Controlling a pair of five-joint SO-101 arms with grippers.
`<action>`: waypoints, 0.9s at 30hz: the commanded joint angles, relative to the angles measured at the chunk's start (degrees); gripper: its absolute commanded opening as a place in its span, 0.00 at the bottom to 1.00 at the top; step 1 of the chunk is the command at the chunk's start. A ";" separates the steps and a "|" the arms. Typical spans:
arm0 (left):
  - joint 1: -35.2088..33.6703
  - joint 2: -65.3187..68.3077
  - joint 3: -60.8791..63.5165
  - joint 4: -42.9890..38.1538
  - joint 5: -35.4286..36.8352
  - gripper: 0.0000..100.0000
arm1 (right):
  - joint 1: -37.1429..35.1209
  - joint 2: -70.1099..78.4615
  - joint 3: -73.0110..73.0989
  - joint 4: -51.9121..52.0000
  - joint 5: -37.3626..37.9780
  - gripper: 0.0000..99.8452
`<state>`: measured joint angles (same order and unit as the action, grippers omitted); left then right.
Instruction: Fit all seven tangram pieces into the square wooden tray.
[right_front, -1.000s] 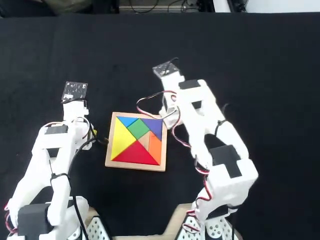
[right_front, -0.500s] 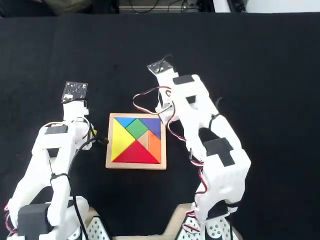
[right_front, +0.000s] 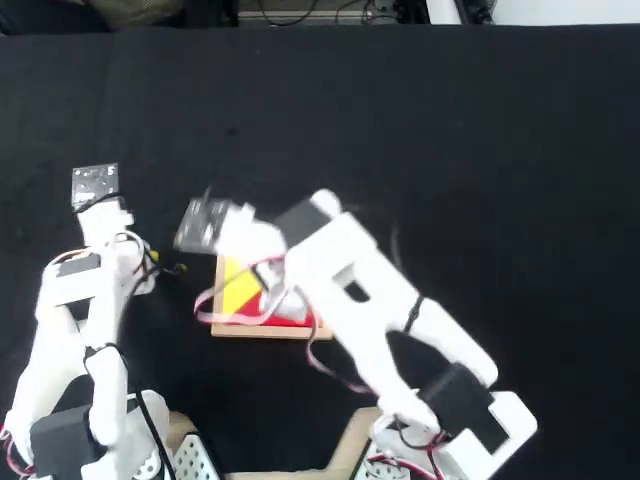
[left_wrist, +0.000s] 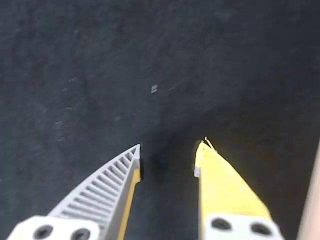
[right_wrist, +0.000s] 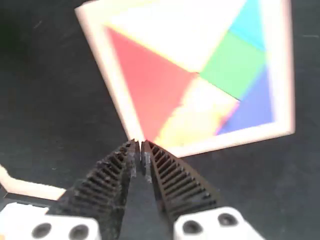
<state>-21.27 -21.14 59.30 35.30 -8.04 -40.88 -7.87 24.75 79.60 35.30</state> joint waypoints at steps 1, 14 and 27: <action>-6.55 -1.76 -0.13 3.78 -7.21 0.18 | -3.78 -2.24 5.32 -3.43 1.23 0.01; -25.63 -1.76 2.33 6.42 -16.53 0.18 | -10.90 4.88 12.00 -13.36 1.85 0.01; -25.98 -1.76 2.95 6.68 -16.26 0.18 | -5.98 15.78 2.07 -10.90 4.31 0.01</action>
<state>-46.24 -21.93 62.11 41.80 -23.87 -50.20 7.78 30.90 68.18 38.11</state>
